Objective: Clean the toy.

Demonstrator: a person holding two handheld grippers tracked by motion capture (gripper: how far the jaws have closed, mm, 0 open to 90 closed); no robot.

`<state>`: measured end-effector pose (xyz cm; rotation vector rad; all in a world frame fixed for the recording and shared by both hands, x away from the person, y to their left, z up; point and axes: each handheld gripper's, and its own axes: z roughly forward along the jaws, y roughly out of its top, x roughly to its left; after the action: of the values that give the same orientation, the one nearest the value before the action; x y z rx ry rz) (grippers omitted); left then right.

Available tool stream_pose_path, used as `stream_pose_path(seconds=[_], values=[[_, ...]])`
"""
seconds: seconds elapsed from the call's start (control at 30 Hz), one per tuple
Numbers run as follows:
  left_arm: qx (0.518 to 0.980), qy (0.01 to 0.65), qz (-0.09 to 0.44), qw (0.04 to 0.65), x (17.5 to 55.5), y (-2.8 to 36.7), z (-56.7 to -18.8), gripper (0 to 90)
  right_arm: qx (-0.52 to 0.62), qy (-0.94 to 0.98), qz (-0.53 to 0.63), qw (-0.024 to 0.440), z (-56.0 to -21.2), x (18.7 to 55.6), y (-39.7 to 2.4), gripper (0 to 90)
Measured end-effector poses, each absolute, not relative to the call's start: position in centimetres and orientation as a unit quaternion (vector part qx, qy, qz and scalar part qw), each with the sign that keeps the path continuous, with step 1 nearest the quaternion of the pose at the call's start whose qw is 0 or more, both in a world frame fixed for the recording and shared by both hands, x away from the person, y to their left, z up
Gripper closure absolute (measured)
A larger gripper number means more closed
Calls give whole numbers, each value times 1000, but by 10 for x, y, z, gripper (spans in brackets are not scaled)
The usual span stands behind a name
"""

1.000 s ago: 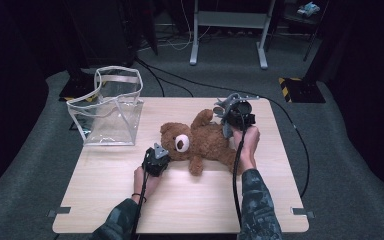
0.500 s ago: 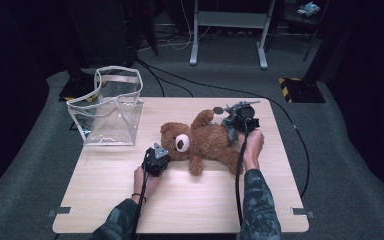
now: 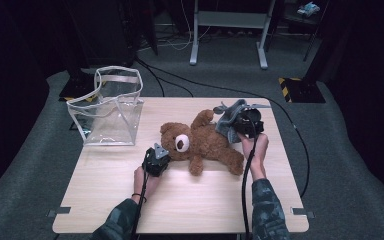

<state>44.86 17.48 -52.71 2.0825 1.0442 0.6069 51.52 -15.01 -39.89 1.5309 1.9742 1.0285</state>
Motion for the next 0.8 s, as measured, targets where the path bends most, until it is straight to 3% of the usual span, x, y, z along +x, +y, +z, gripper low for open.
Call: stream_pose_path(seconds=[0.1,0.23,0.43,0.57,0.8], values=[[805,406,236,361,449,175,-528,899,560,729,325,221,-415,525,-141,757],[805,406,236,362,449,175,-528,899,610,713,263,224,-442,538,-160,757],[805,405,236,362,449,175,-528,899,643,702,208,226,-451,534,-186,757],[806,406,236,361,449,175,-528,899,639,717,193,201,-458,529,-193,758],[807,403,239,359,449,175,-527,899,618,732,266,109,-458,531,-173,759]])
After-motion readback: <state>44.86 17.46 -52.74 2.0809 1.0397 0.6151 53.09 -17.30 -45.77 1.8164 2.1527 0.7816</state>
